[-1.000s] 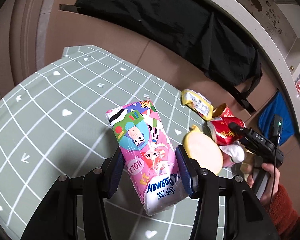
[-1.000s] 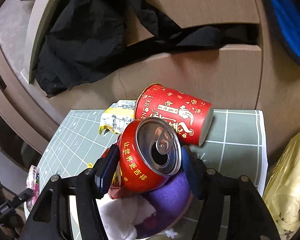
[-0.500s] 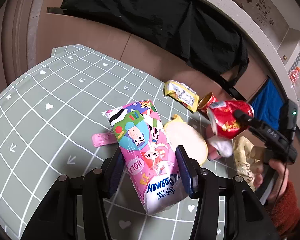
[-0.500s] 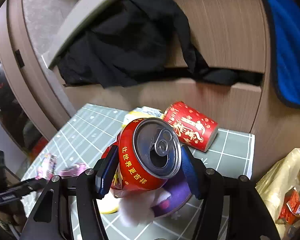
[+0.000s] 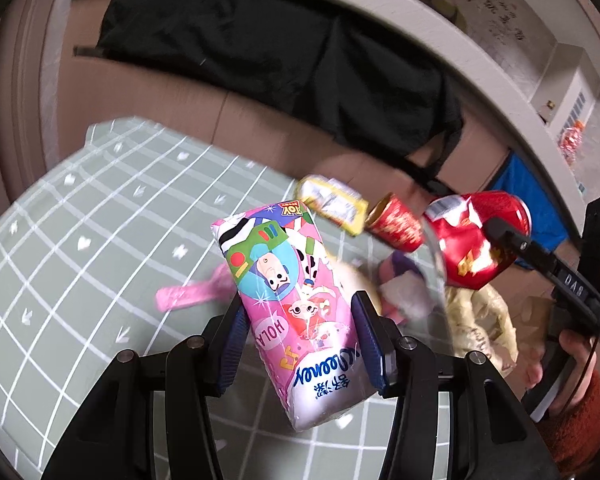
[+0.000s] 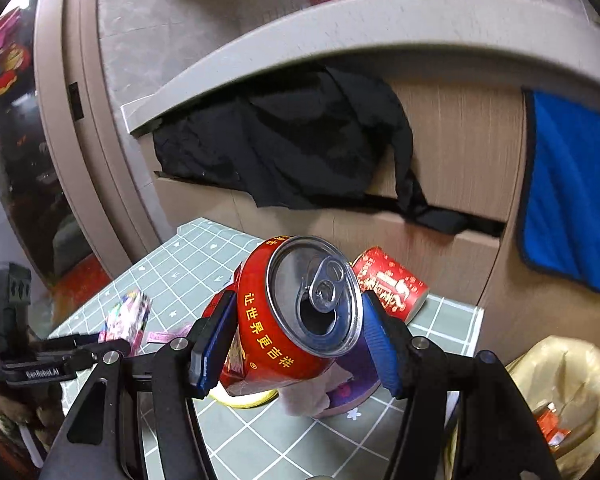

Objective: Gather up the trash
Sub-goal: 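Carry the carton and can over the yellow bin and open both grippers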

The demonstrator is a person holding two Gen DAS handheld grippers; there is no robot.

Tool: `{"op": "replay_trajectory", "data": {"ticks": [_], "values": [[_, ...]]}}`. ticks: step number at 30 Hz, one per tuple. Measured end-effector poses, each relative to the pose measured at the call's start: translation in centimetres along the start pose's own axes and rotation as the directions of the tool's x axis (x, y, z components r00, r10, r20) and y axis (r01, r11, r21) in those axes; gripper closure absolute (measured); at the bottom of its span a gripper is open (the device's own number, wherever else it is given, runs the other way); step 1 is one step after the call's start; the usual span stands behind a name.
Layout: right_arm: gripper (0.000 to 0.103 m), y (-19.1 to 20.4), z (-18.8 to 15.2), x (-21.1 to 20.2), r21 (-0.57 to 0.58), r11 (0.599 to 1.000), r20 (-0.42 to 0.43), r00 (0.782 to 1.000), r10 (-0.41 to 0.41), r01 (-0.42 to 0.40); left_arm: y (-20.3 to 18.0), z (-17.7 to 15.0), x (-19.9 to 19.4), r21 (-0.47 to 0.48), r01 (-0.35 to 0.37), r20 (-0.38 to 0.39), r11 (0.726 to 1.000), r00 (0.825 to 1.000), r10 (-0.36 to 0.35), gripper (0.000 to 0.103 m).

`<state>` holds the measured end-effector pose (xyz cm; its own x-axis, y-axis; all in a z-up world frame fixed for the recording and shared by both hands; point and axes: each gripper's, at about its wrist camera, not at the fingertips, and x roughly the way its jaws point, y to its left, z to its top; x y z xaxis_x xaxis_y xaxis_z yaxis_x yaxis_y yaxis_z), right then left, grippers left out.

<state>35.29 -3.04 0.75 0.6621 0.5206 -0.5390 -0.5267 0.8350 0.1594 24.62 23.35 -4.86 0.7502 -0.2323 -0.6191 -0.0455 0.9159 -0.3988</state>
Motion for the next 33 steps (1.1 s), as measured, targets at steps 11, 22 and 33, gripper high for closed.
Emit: {"op": "replay_trajectory", "data": {"ticks": [11,22,33], "values": [[0.045,-2.5,0.8,-7.4,0.007,0.999,0.128,0.991,-0.049,0.048,-9.8,4.2,-1.8,0.158,0.049,0.163,0.986,0.984,-0.075,0.051],[0.045,-10.2,-0.6,-16.8,0.104,0.975,0.247,0.944,-0.217,0.196,-22.4,3.6,0.6,0.329,0.136,0.142,0.935,0.971,-0.191,0.051],[0.045,-17.5,-3.6,-23.8,0.24,0.925,0.28,0.891,-0.357,0.296,-32.3,0.5,3.8,0.433,0.235,0.06,0.87,0.956,-0.288,0.051]]}}
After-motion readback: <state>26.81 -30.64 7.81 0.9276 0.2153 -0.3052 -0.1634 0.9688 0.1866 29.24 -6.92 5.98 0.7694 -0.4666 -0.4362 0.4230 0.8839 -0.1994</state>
